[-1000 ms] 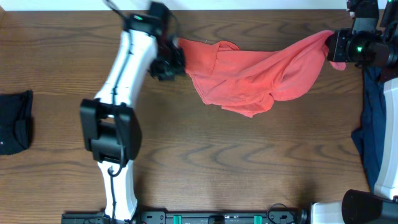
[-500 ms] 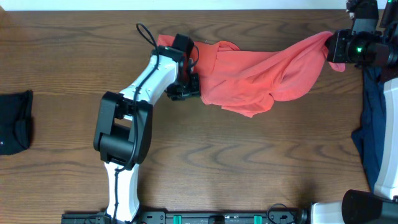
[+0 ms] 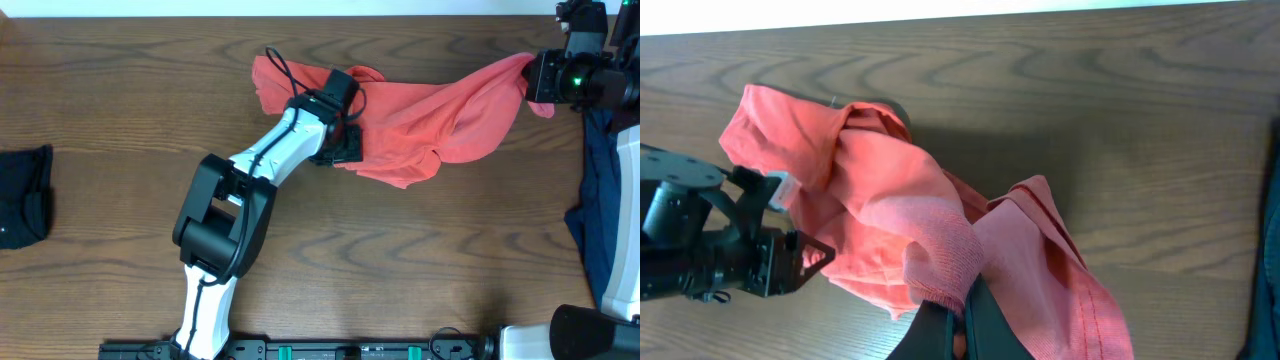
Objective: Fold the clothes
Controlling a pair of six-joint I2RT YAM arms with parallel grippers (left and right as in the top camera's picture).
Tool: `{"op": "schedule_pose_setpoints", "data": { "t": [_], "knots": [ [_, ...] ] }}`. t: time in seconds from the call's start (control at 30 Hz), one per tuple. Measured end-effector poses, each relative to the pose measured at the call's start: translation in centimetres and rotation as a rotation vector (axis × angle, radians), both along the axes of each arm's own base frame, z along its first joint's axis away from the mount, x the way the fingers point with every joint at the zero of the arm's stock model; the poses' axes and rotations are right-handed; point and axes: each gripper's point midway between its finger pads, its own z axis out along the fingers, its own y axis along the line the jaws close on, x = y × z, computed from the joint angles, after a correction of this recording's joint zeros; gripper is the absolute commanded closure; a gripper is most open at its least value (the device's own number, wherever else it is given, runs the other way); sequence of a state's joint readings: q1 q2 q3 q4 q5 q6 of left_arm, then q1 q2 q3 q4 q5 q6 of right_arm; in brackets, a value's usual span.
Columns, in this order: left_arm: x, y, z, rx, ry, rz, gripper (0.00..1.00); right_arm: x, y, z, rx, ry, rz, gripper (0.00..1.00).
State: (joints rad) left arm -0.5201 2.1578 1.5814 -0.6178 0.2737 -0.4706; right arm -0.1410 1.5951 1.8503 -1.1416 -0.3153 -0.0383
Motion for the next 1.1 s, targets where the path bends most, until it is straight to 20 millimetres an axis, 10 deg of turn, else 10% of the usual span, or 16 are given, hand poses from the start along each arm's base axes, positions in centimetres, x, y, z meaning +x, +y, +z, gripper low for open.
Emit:
{"op": "schedule_pose_setpoints", "data": {
  "t": [0.17,0.23,0.27,0.73,0.83,1.1],
  "knots": [
    [-0.1,0.0,-0.1,0.012,-0.001,0.012,0.50,0.0,0.1,0.0,0.004,-0.002,0.008,0.99],
    [-0.1,0.0,-0.1,0.013,0.003,0.027,0.90,0.0,0.2,0.0,0.006,-0.002,0.010,0.99],
    [0.0,0.1,-0.1,0.014,0.002,0.028,0.94,0.0,0.2,0.0,0.004,-0.002,0.012,0.99],
    [-0.6,2.7,0.8,0.148,-0.015,0.021,0.94,0.2,0.2,0.2,-0.003,-0.016,0.021,0.99],
    [0.5,3.9,5.3,0.189,-0.131,0.020,0.94,0.8,-0.1,0.7,-0.016,-0.051,0.016,0.99],
    [1.4,8.8,29.2,0.058,-0.667,0.163,0.94,2.0,-1.0,1.7,-0.059,-0.113,-0.016,0.99]
  ]
}}
